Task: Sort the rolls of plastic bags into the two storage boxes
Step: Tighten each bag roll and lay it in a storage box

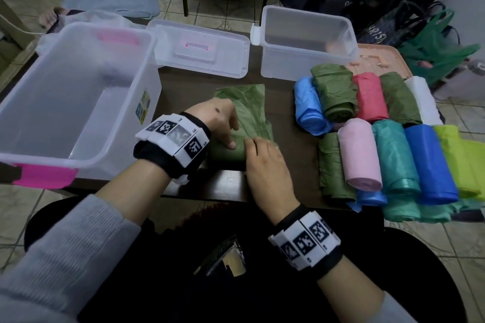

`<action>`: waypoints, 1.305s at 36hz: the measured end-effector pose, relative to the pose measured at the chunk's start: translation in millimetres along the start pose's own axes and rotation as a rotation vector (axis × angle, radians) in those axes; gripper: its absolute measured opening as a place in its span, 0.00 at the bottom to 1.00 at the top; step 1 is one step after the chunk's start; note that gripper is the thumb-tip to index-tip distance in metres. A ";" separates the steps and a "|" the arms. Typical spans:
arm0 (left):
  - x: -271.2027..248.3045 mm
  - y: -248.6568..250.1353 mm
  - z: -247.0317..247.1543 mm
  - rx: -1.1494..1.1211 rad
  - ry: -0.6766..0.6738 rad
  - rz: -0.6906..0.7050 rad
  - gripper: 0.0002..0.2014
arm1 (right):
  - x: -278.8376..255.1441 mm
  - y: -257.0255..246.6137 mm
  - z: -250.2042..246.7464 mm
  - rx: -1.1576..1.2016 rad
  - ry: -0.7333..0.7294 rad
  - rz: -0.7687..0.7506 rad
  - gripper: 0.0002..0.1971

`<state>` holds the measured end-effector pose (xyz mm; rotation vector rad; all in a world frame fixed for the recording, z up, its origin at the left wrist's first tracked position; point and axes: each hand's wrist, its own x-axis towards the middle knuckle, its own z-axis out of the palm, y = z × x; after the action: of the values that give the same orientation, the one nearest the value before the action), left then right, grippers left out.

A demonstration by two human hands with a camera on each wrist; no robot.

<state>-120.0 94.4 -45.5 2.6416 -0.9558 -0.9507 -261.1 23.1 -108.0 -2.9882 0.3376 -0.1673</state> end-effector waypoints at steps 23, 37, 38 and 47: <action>2.9 -7.1 9.2 0.022 0.156 -0.021 0.26 | 54.5 21.3 -30.0 0.022 -0.254 -0.121 0.27; 3.0 -17.6 2.1 -0.107 0.098 0.030 0.31 | 58.0 27.6 -28.1 0.103 -0.300 -0.086 0.28; 0.6 -18.0 4.6 -0.112 0.163 0.057 0.30 | 59.7 28.1 -30.3 0.127 -0.337 -0.083 0.28; -18.1 -22.1 24.3 -0.084 0.188 0.100 0.31 | 72.8 44.5 -45.0 0.421 -0.706 -0.026 0.23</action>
<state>-134.5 124.1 -63.1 2.5328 -0.9711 -0.6910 -205.7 -41.8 -63.0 -2.4282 0.1502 0.7045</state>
